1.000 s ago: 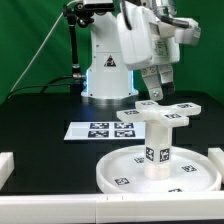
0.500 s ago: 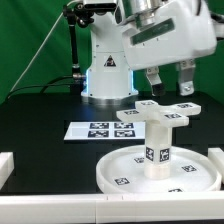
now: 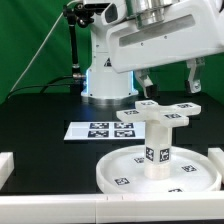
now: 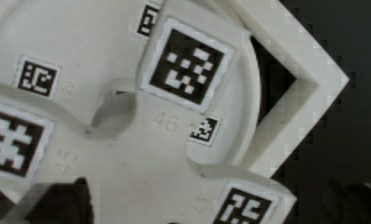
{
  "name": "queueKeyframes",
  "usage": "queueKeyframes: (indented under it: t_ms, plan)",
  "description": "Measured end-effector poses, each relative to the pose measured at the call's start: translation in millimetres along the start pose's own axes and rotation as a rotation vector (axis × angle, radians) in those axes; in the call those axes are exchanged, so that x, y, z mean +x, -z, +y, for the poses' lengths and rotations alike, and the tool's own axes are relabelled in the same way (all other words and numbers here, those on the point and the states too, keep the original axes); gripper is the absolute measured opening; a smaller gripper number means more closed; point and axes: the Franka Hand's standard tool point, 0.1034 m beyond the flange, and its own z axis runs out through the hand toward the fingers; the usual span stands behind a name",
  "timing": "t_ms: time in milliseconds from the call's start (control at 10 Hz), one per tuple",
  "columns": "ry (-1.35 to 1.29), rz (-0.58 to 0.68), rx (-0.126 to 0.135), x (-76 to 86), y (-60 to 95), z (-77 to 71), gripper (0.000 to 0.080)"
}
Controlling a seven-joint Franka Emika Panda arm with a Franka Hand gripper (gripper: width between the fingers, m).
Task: Assemble round table
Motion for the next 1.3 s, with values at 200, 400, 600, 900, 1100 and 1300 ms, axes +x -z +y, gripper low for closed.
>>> queueKeyframes:
  t_ms: [200,400,600,900,1100,1300]
  plan:
    - [0.109,0.0,0.0,0.1,0.0,0.1,0.0649]
    - [0.451,0.037,-0.037,1.0,-0.7,-2.9,0.0649]
    - [0.686,0.023,-0.051,1.5,-4.9,-2.0,0.0649]
    - [0.962,-0.005,-0.093,2.8,-9.3,-2.9,0.0649]
    - [1.11,-0.012,-0.1,4.2,-9.4,-1.1,0.0649]
    - [1.375,-0.04,-0.116,9.1,-11.9,6.7,0.0649]
